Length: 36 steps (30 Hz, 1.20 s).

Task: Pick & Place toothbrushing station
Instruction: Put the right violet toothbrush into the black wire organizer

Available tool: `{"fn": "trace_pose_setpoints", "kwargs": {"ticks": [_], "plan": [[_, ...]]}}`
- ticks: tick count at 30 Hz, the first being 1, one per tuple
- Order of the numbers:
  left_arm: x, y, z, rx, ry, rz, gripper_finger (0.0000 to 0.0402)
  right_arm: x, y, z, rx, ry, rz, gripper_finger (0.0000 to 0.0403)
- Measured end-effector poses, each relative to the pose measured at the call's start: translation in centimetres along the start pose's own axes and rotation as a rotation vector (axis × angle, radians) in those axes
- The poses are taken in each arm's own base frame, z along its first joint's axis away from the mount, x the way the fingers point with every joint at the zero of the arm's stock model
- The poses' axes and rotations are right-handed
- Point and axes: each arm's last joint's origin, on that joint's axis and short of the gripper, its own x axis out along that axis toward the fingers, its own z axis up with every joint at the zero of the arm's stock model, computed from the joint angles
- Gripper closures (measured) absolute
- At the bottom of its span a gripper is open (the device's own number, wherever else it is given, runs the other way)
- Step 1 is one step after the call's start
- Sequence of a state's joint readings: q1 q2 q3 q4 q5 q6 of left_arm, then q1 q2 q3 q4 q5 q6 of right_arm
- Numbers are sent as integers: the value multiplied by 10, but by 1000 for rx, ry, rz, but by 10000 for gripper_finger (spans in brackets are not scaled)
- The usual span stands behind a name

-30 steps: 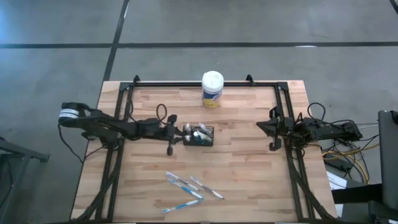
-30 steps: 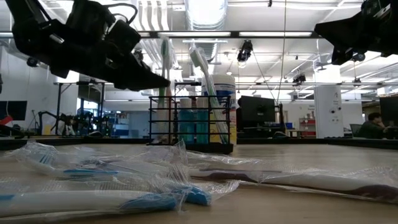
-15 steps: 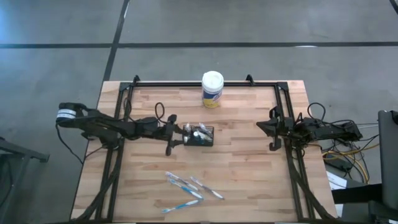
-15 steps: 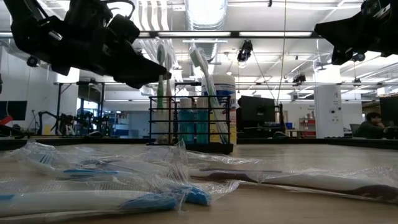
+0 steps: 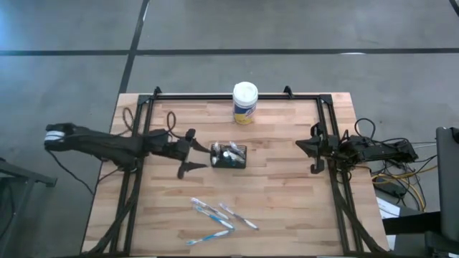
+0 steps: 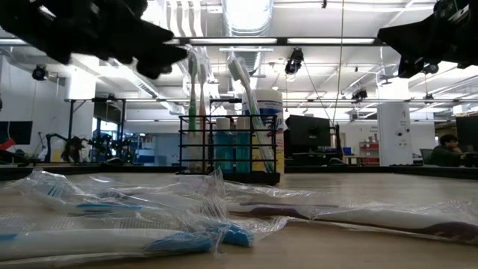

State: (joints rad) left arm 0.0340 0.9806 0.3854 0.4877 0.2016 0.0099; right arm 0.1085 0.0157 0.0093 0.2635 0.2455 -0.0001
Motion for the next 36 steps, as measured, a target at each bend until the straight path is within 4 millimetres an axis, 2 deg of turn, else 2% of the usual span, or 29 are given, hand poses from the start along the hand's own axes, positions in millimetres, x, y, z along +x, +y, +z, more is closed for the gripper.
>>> {"fn": "trace_pose_setpoints", "kwargs": {"ticks": [4,6,8,10,13,14,18,20,27,33,36], "plan": [[-27,-9,14,15,60,-42,145,0,0,-1,-5,8,0,390],[-44,-14,22,54,72,-49,168,0,0,-1,-5,12,1,390],[-62,-17,29,77,68,-19,210,0,0,-1,-6,15,0,390],[-79,-19,34,86,39,21,269,0,0,-2,-7,22,1,390],[-97,-21,30,101,-29,57,368,0,0,-2,-7,25,6,390],[-102,-22,26,104,-41,73,383,0,0,-2,-7,25,10,390],[-112,-21,10,79,-98,171,393,0,2,-2,-11,24,64,390],[-112,-20,-6,55,-64,173,397,0,3,-2,-9,21,90,390],[-107,-19,-37,24,-90,192,398,0,4,1,66,-1,122,390],[-102,-17,-59,22,-60,232,399,4,7,10,92,-16,183,390],[-101,-17,-62,21,-63,232,399,10,9,19,103,14,183,390]]}}
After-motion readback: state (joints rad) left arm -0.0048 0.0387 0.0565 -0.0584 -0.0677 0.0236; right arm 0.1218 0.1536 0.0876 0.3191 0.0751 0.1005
